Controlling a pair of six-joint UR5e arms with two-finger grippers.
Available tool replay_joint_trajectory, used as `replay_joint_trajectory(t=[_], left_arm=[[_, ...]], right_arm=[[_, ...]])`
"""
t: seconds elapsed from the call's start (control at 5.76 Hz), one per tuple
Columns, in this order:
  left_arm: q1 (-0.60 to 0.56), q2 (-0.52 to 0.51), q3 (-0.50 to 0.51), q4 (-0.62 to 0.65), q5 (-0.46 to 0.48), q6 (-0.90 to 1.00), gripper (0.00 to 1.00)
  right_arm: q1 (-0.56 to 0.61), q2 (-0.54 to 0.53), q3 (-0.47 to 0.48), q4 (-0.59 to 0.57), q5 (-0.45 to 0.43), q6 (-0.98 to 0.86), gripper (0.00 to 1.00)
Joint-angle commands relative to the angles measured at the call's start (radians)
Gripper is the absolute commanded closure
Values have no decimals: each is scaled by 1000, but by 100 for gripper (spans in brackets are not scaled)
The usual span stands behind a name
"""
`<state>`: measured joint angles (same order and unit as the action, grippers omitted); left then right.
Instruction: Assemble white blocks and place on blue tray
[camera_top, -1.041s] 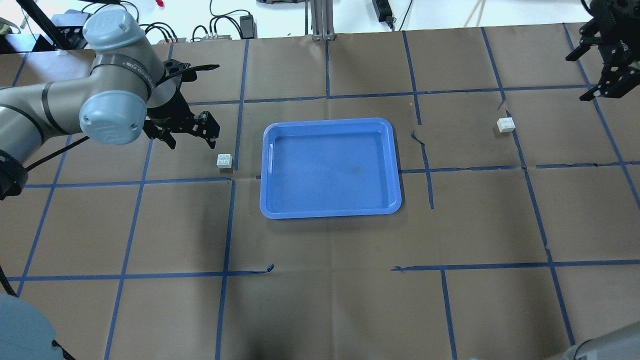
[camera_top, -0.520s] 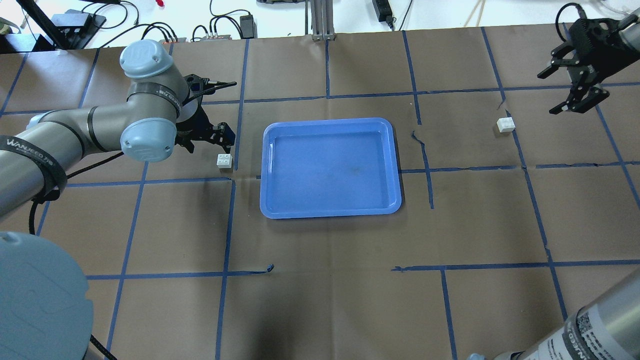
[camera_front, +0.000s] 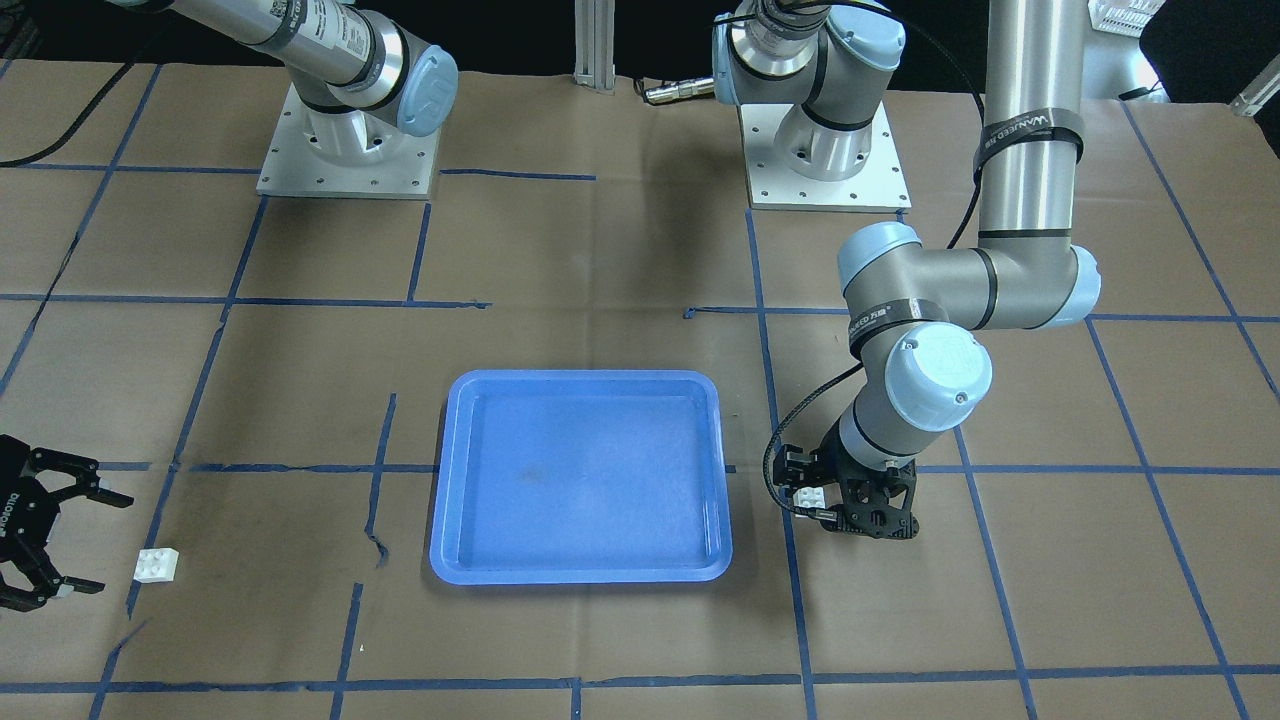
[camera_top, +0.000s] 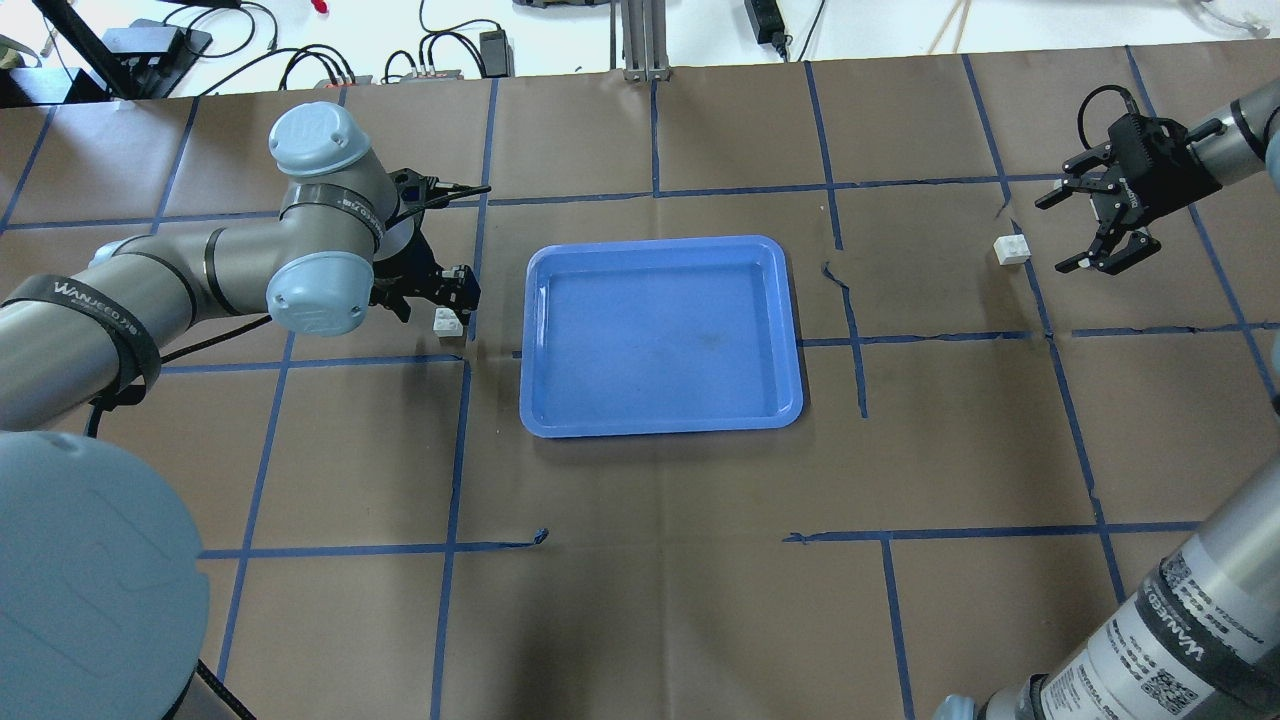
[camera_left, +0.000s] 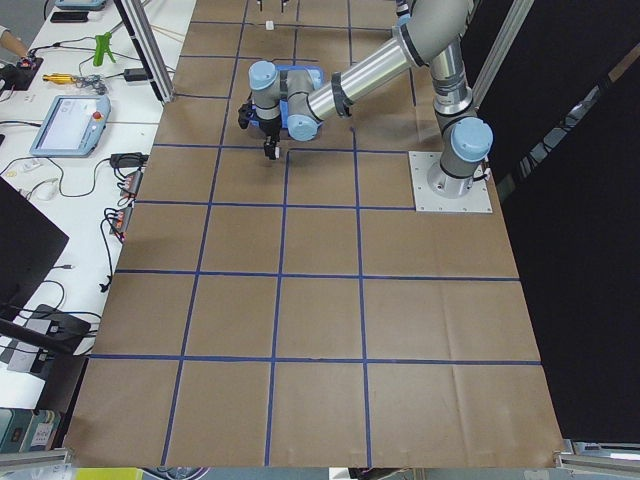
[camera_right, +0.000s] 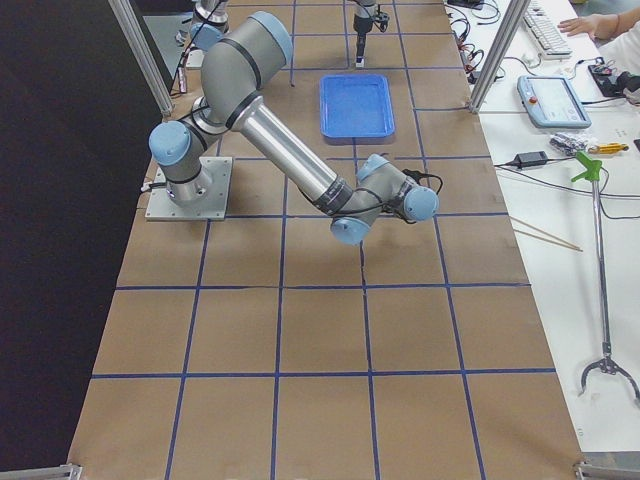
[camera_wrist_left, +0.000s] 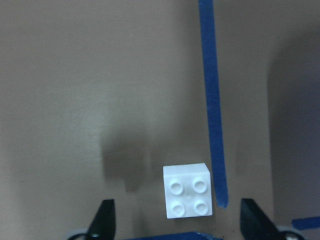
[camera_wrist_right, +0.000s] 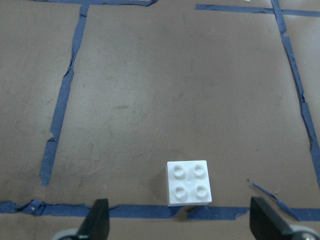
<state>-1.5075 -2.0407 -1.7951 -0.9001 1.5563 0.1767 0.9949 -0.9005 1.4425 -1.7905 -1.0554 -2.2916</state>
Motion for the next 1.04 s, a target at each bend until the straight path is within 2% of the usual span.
replay_joint_trajectory(t=[0.0,0.35,0.52,0.69,0.87], left_arm=[[0,-24,-3,24,-1,6,29],[0,-15,-1,27,-1,6,87],[0,-12,0,27,-1,7,100],[0,-3,8,27,-1,17,100],[-11,19,17,27,-2,62,100]], right_arm=[[-2,43,2,-4,20,-45,0],[-1,40,6,2,20,-45,0],[2,40,7,3,20,-45,0],[8,38,7,8,31,-46,0],[8,38,7,5,32,-48,15]])
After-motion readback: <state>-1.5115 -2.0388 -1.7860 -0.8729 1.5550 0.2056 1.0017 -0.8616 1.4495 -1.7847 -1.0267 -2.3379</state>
